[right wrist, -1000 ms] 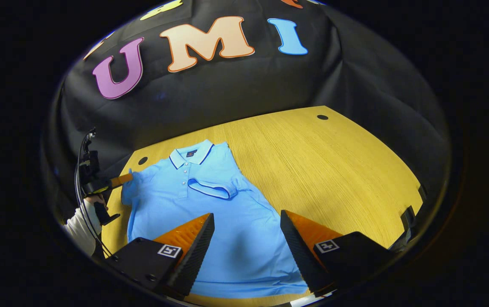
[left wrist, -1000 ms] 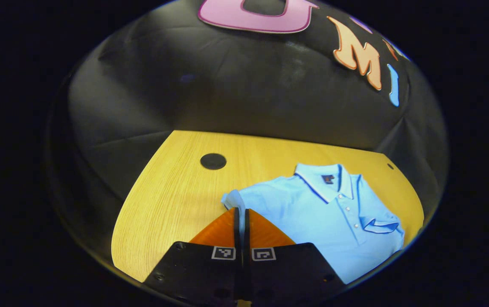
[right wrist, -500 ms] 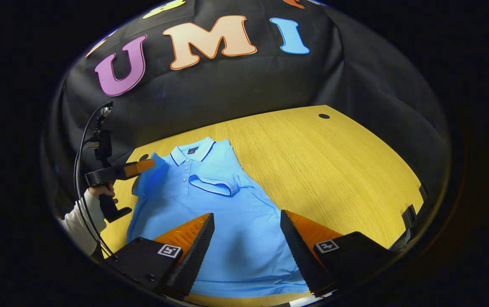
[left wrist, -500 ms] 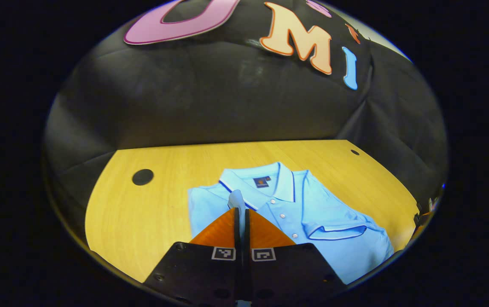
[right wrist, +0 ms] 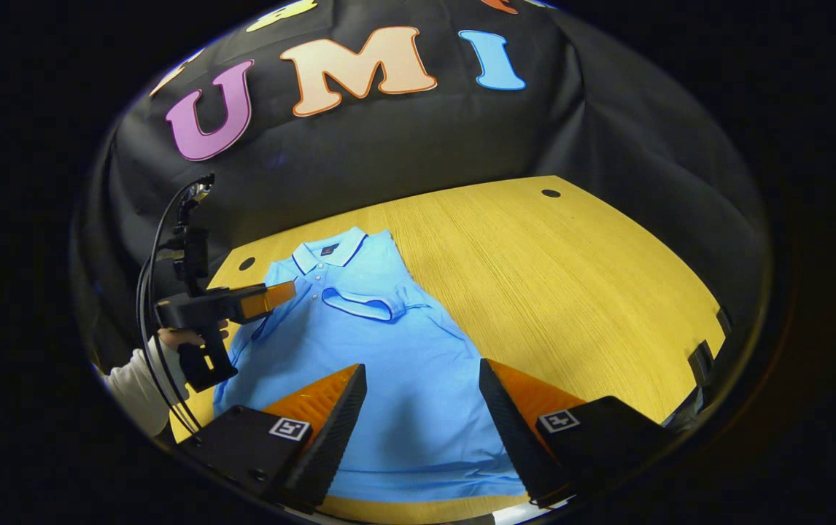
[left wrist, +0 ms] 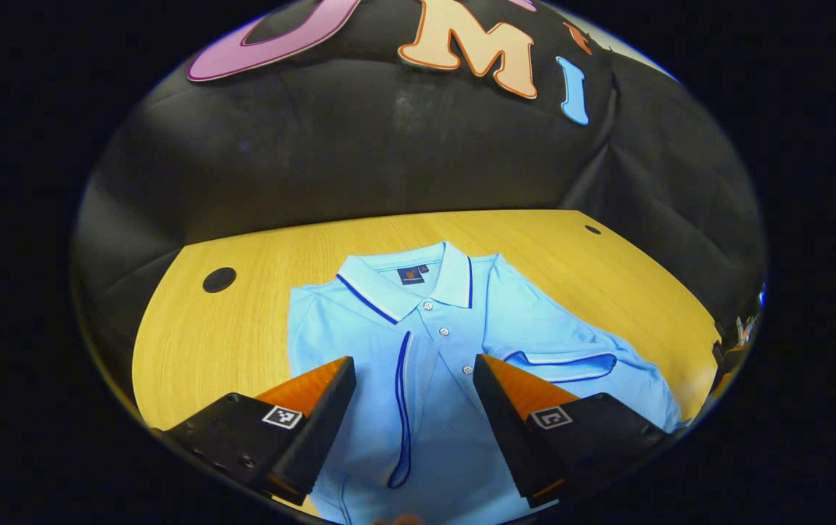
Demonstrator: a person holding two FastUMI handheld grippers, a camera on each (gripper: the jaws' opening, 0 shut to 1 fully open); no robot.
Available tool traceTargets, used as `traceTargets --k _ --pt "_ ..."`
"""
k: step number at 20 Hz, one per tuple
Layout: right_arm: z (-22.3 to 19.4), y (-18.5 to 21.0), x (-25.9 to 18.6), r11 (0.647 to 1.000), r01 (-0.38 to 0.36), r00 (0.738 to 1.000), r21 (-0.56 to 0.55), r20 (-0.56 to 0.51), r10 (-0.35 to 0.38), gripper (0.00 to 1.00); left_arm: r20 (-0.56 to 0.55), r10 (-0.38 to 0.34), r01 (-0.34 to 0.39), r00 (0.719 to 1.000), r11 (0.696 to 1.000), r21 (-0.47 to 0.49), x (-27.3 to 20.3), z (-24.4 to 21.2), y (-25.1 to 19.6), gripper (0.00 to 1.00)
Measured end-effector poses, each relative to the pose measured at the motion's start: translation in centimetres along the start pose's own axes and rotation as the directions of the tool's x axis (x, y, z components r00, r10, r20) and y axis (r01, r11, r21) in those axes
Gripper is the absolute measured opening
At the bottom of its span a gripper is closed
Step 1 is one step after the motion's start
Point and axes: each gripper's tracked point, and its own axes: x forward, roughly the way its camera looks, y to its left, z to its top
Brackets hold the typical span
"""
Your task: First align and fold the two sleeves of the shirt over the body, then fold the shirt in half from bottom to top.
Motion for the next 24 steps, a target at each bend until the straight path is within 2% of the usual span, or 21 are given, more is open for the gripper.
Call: traceTargets --k 4,7,11,14,19,24 --pt "-1.1 -0.2 -0.8 0.997 -0.035 0.999 -0.063 -0.003 0.035 0.98 0.013 0.063 -0.062 0.998 0.997 -0.047 -5.0 -1.3 0.8 0.96" --pt "-2.4 -0.7 -1.5 0.992 -0.075 0.997 -0.099 -0.002 0.075 0.98 0.022 0.141 -0.139 0.990 0.988 -0.066 -10.0 -3.4 1.5 0.96" --pt "-5.5 -2.2 -2.7 0.982 -0.132 0.991 -0.138 -0.042 0.128 0.98 -0.013 0.239 -0.239 0.971 0.969 -0.066 -16.9 -8.2 1.2 0.96" --pt "-8.1 -3.7 -3.4 0.978 -0.155 0.986 -0.140 -0.077 0.145 0.97 -0.054 0.300 -0.304 0.952 0.947 -0.102 -20.9 -12.5 0.5 0.96" --pt "-11.4 -6.3 -4.1 0.982 -0.144 0.986 -0.125 -0.099 0.132 0.98 -0.137 0.359 -0.380 0.923 0.907 -0.182 -24.9 -18.9 -1.1 0.96" --pt "-14.3 -7.0 -3.9 0.982 -0.149 0.984 -0.120 -0.116 0.135 0.98 -0.147 0.377 -0.400 0.914 0.897 -0.188 -26.2 -22.2 -2.9 0.96"
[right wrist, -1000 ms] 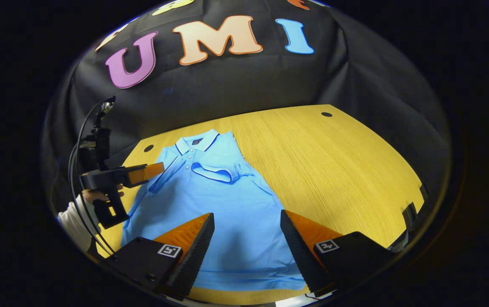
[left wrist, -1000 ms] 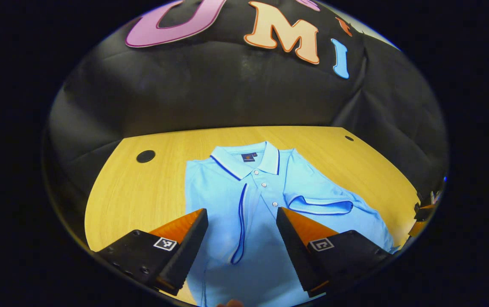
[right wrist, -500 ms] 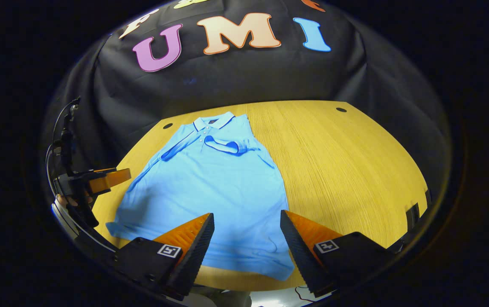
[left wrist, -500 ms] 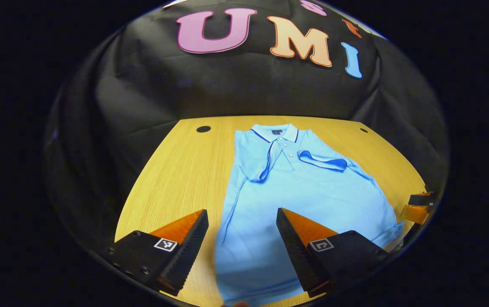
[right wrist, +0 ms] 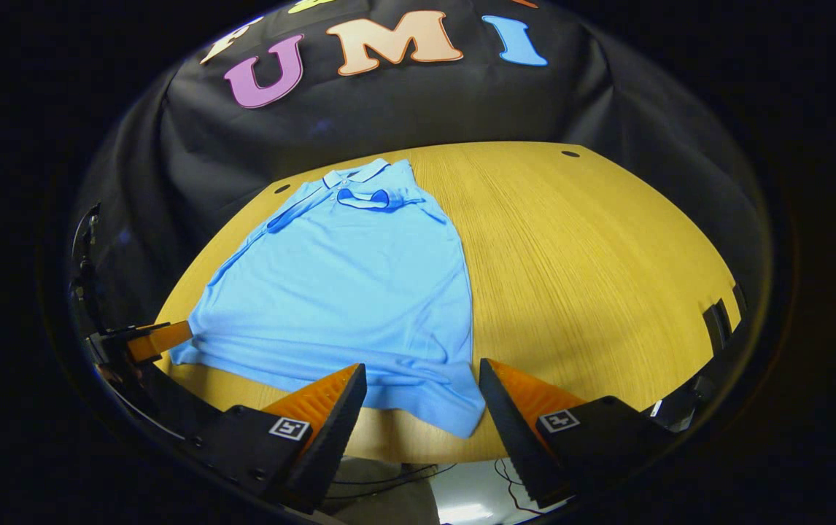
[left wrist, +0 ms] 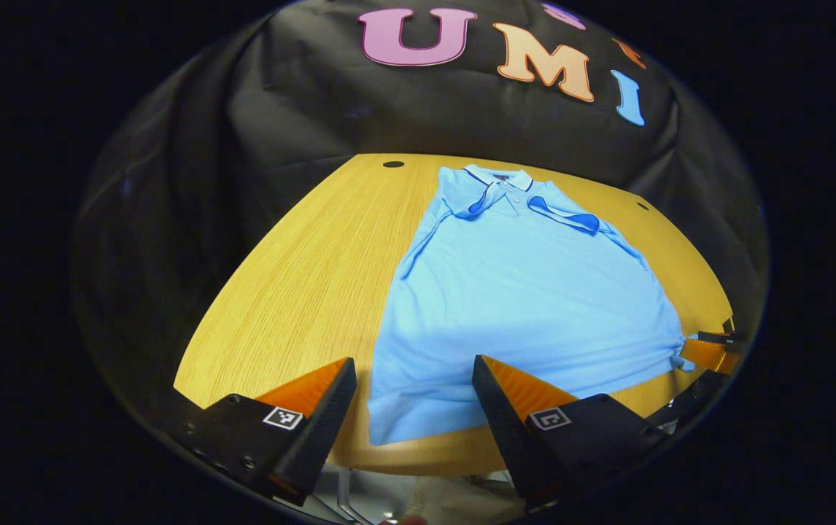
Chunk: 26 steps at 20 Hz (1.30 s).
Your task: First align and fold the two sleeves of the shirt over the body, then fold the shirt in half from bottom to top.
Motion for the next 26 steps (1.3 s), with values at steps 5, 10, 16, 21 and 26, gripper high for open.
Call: traceTargets --k 5,10,16,21,26 --pt "-0.1 1.3 0.8 1.000 -0.011 0.999 -0.022 0.040 0.012 0.98 0.019 0.025 -0.025 1.000 1.000 -0.003 0.7 -0.6 -0.3 0.99" --pt "-0.5 2.0 1.6 0.990 0.032 0.998 -0.137 0.065 -0.023 0.92 0.064 0.039 -0.037 0.997 0.999 -0.038 1.2 -0.2 -0.7 0.97" --pt "-0.5 2.9 2.0 0.991 -0.004 0.997 -0.131 0.071 0.013 0.71 0.062 -0.005 0.007 0.998 1.000 -0.031 1.4 -0.1 -2.7 0.63" --pt "-0.6 4.2 2.3 0.988 -0.063 0.995 -0.138 0.062 0.072 0.19 0.096 -0.055 0.058 0.994 0.998 -0.030 1.4 -0.1 -4.1 0.13" --pt "-0.7 4.3 2.1 0.985 -0.095 0.993 -0.144 0.056 0.104 0.10 0.109 -0.052 0.057 0.993 0.998 -0.041 1.3 -0.1 -4.1 0.06"
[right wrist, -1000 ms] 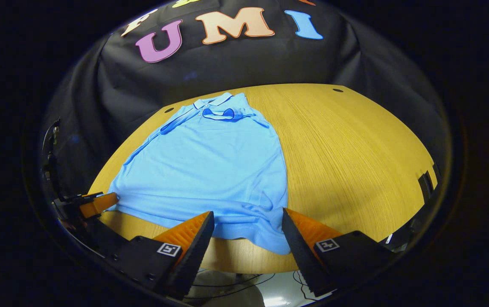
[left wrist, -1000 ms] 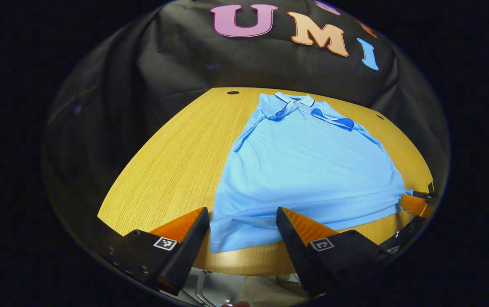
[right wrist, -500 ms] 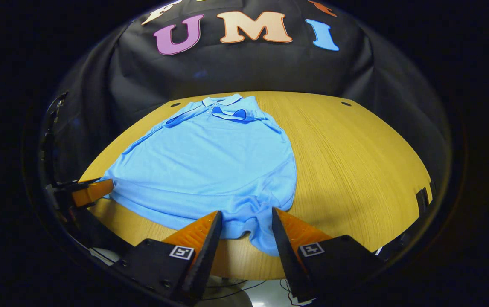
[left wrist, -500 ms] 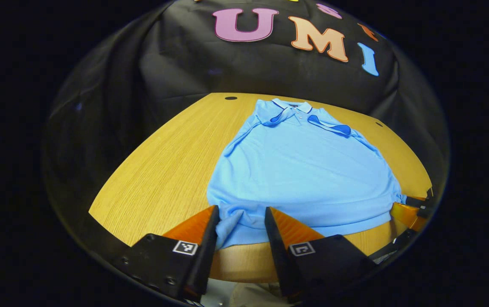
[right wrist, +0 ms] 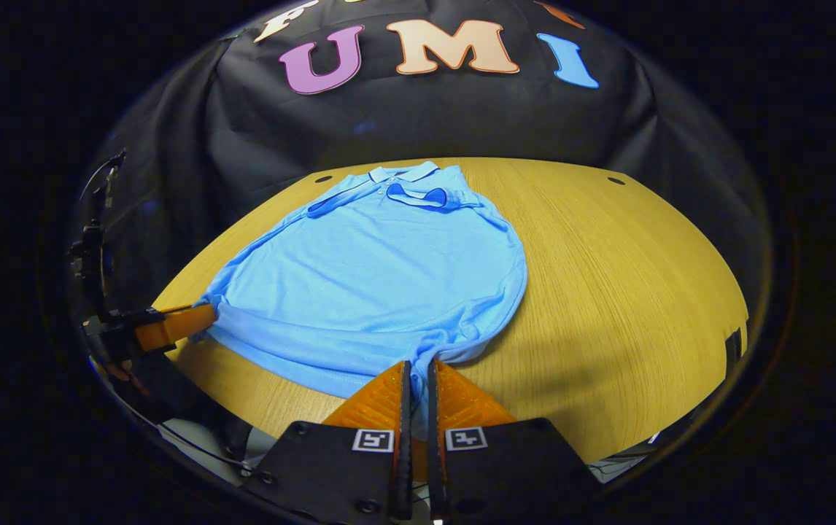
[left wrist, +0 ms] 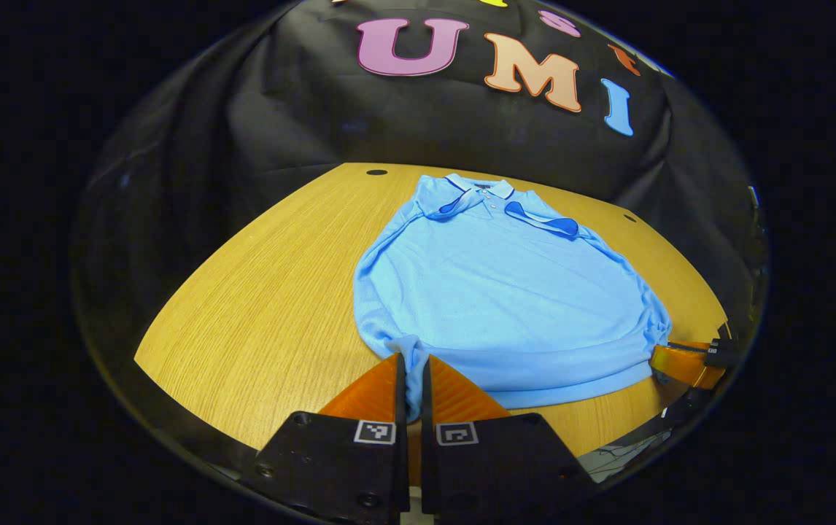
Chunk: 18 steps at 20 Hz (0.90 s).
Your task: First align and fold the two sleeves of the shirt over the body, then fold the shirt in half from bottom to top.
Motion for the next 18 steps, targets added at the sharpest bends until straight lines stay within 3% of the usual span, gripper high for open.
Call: traceTargets --k 6,7,10,18 --pt "0.4 0.2 -0.3 1.000 -0.004 1.000 -0.016 0.002 0.004 0.11 -0.014 0.000 0.000 1.000 1.000 0.003 0.1 0.1 0.1 0.04" --pt "0.3 0.2 -0.2 1.000 -0.007 1.000 -0.013 -0.007 0.007 0.03 -0.022 0.001 -0.001 1.000 1.000 -0.001 0.1 0.2 0.0 0.02" --pt "1.1 0.2 -0.3 1.000 -0.008 1.000 0.006 0.000 0.008 0.03 -0.038 0.005 -0.006 0.999 1.000 -0.010 0.5 0.9 0.1 0.00" --pt "10.0 -0.5 1.0 1.000 0.019 0.991 0.024 0.129 -0.022 0.03 0.073 -0.060 0.064 0.996 0.997 -0.053 1.9 9.3 -1.0 0.00"
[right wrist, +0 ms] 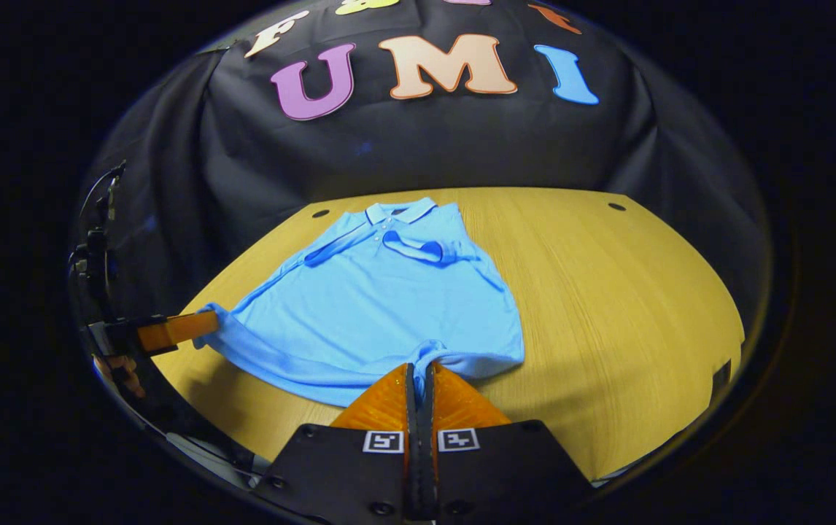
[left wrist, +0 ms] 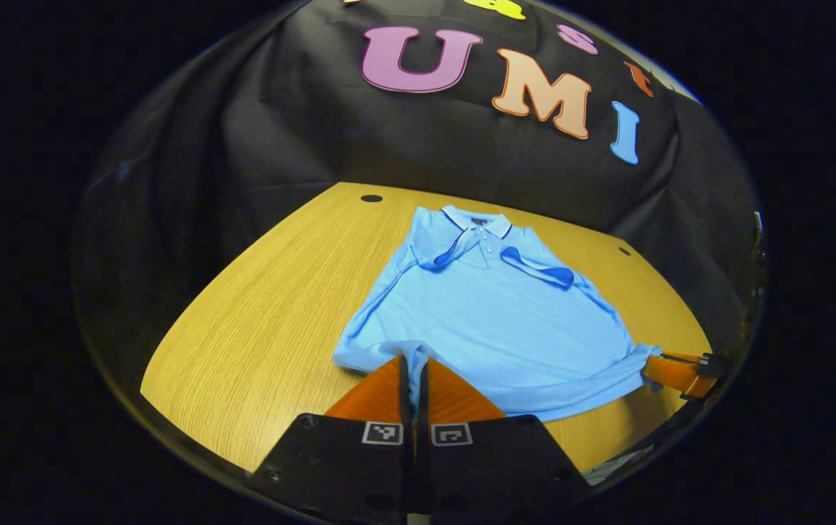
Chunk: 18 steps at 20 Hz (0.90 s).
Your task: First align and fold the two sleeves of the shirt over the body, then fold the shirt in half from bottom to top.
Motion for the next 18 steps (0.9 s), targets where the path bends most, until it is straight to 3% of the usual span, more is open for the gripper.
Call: traceTargets --k 4,12,18 --pt "4.9 -0.6 3.3 1.000 0.023 0.998 0.003 0.062 -0.023 0.00 0.035 -0.029 0.029 0.999 1.000 0.002 3.2 4.5 -0.3 0.00" --pt "14.0 -2.0 12.6 0.996 0.089 0.986 0.016 0.143 -0.090 0.03 0.093 -0.097 0.098 0.991 0.995 0.000 12.6 13.1 -0.7 0.00" --pt "16.8 -3.4 21.1 0.991 0.135 0.983 0.020 0.121 -0.136 0.02 0.076 -0.131 0.129 0.989 0.991 0.025 20.7 16.9 -0.1 0.00"
